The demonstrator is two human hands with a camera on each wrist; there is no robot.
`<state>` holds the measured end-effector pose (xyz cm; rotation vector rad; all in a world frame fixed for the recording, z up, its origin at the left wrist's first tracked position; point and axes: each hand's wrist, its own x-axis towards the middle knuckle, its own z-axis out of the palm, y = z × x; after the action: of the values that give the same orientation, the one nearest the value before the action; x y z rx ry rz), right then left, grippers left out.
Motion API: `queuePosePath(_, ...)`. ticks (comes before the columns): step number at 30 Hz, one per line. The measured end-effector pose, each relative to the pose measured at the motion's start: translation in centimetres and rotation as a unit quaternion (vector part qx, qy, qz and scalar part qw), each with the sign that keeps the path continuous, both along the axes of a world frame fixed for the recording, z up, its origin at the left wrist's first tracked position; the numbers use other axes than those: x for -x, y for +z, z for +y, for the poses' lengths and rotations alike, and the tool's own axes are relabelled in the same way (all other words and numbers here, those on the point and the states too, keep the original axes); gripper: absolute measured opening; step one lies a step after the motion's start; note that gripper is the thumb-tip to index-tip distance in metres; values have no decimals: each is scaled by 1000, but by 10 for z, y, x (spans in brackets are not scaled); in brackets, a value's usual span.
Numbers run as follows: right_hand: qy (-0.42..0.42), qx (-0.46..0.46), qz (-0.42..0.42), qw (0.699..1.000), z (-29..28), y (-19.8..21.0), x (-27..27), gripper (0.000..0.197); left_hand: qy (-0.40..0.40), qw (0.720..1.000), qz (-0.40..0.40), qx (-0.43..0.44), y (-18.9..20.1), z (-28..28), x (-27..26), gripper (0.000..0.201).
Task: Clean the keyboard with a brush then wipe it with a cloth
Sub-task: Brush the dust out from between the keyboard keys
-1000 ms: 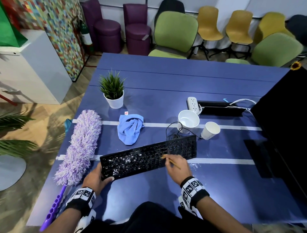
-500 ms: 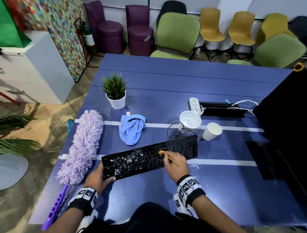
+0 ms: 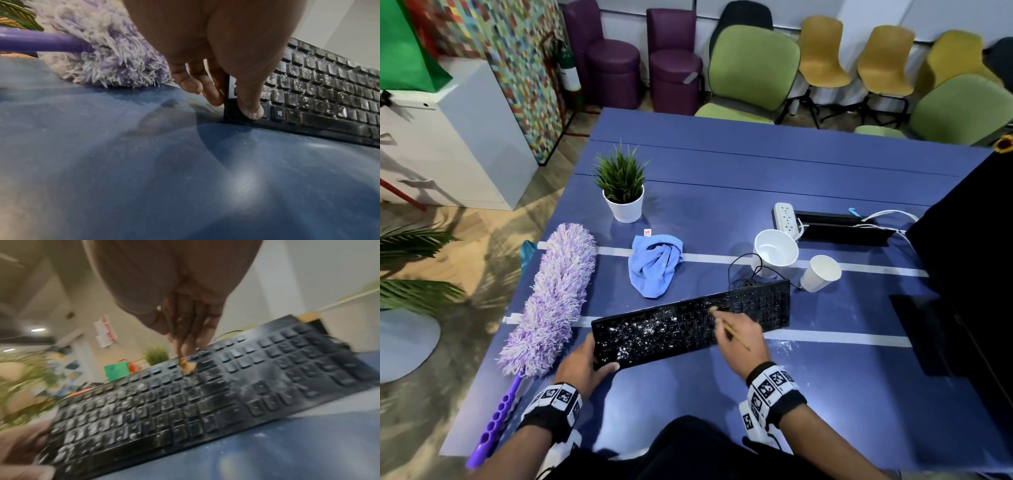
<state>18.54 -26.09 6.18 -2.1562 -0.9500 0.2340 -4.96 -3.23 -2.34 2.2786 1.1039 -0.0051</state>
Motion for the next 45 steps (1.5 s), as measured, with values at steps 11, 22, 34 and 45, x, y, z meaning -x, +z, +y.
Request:
queuePosePath(11,22,15,-6,1000,0,0,-8,24,-7,1000,4,4,1,1,1,81)
queuePosePath(22,-43,41,-8,998,-28,-20,-33,19,-32,999,-23,24,-10,7,7,68)
queuePosePath(34,-87,12,7,996,-36,-21,-29,19,-16,997,-36,67,-33,12,3,58)
queuePosePath(45,-42,33,34,998,-26,-24,-14,22,-22,999,23,0,-7,-2,-9,52)
